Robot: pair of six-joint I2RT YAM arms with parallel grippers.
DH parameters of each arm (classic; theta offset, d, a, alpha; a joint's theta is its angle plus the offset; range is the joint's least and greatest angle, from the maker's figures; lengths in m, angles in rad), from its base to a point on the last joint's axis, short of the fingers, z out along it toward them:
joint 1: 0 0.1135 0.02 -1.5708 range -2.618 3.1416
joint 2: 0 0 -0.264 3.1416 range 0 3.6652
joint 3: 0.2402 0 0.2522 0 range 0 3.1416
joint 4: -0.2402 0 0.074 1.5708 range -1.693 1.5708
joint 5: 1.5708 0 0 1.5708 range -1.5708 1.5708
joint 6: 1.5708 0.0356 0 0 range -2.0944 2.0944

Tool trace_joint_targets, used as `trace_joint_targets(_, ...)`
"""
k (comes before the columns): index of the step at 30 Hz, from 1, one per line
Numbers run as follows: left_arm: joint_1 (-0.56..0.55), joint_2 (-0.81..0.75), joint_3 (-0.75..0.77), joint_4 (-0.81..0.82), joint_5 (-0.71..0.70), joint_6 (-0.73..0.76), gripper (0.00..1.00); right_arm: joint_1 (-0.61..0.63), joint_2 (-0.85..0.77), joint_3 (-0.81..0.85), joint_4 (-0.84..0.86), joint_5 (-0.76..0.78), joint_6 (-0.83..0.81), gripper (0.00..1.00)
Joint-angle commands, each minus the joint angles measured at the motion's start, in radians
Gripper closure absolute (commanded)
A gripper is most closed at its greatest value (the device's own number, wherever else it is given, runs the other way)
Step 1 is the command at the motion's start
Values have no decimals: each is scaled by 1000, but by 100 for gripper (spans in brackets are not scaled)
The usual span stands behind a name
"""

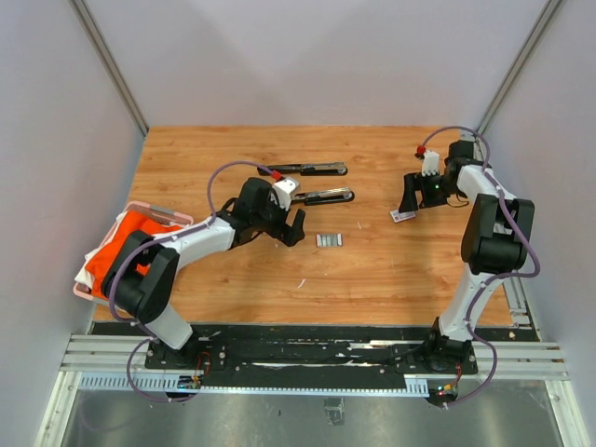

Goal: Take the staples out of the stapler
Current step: Close the staple box at the center of the board.

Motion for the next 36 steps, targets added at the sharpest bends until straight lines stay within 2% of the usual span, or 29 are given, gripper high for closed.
trace_joint_targets(1,-10,33,35,41,28,-106,2,-13,18,-14,11,11,21,18)
trace_joint_targets(13,-18,96,33,77,86,-183,2,4,80,39,-2,32,17,18)
trace_joint_targets(22,-38,121,16,115,72,-208,2,27,121,43,-6,6,10,18)
trace_joint_targets(36,-52,112,3,127,84,-205,2,103,83,2,-26,-47,-56,18)
